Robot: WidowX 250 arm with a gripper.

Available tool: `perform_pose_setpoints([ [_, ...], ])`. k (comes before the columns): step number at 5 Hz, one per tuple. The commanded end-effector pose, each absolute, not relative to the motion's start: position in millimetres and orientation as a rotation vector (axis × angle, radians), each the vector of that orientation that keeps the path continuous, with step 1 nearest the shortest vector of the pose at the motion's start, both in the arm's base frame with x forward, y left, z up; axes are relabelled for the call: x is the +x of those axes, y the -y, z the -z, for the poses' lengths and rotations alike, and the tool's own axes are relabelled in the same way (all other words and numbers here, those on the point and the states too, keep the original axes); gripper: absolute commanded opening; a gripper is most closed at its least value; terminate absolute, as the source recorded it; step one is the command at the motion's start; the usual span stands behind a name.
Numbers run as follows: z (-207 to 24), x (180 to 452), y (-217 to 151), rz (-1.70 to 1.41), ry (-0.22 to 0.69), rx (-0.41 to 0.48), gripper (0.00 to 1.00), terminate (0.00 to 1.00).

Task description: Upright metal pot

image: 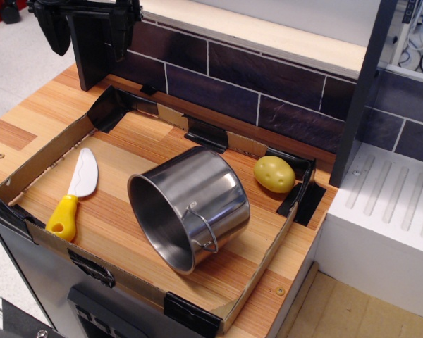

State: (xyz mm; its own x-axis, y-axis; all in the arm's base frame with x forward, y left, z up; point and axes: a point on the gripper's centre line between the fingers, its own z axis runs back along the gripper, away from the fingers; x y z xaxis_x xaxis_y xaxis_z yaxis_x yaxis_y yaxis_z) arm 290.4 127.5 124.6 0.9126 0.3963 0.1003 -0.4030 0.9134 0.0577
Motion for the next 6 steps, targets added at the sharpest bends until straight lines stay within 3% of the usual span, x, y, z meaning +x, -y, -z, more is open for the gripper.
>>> perform_pose_setpoints([
  [1, -124.6, 290.4, -127.5, -0.412, 0.087, 0.078, 1.00, 0.00],
  [2, -122.7, 286.7, -128.8, -0.525, 0.174, 0.102, 1.00, 0.00],
  [3, -123.4, 279.7, -121.3, -0.688, 0.247, 0.036, 1.00, 0.00],
  [5, -139.5, 238.2, -85.0, -0.763, 0.223, -0.154, 1.00, 0.00],
  [6, -142.2, 214.6, -65.1, -0.691, 0.178, -0.180, 1.00, 0.00],
])
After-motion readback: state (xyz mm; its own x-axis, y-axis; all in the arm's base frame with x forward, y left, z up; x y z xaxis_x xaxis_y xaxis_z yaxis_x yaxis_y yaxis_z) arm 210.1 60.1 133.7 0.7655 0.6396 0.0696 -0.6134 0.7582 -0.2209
